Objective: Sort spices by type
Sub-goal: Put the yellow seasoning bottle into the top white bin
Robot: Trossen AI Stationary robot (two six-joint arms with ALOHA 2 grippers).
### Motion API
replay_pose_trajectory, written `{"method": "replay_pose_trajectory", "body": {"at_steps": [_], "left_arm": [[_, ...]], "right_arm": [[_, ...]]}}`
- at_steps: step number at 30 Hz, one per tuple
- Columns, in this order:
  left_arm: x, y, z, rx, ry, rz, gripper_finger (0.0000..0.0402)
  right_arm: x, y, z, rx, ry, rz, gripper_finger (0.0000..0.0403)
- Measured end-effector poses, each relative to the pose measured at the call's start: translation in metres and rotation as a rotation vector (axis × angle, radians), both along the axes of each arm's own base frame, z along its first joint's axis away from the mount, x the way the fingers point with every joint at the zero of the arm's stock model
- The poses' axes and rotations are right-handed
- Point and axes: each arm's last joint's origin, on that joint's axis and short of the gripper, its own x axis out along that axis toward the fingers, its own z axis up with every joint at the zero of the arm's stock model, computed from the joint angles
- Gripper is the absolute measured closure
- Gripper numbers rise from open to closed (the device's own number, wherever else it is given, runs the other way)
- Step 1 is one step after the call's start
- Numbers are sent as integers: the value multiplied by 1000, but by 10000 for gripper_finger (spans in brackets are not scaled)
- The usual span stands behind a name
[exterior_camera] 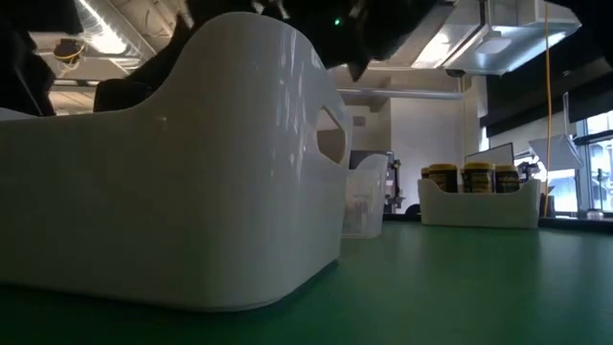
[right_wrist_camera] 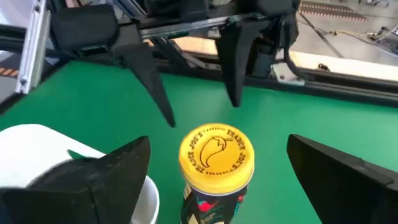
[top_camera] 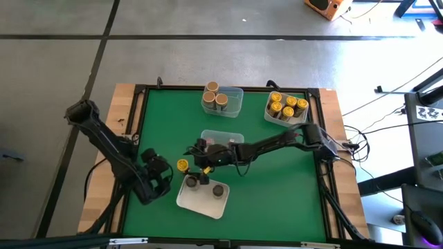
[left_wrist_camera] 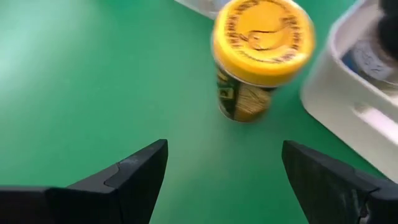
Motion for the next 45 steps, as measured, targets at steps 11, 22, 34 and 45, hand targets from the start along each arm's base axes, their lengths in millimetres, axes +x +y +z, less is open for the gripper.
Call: {"method": "replay_pose_trajectory", "body": {"at_steps": [11,22,34,45], "left_arm": [[4,15,-24,82,-79,16,90],[10,21,-23,127,-99,21,90],[10,16,-24,95,-81,-26,90],[11,12,-24,53,-85,-45,90]], "right_arm": [[13,-13,-12,-1,20,-24,27],[12,-19,-15,18,53,24,27],[12,-18,-15,24,57,53,27],[12,-18,-15,20,55,59,27]]}}
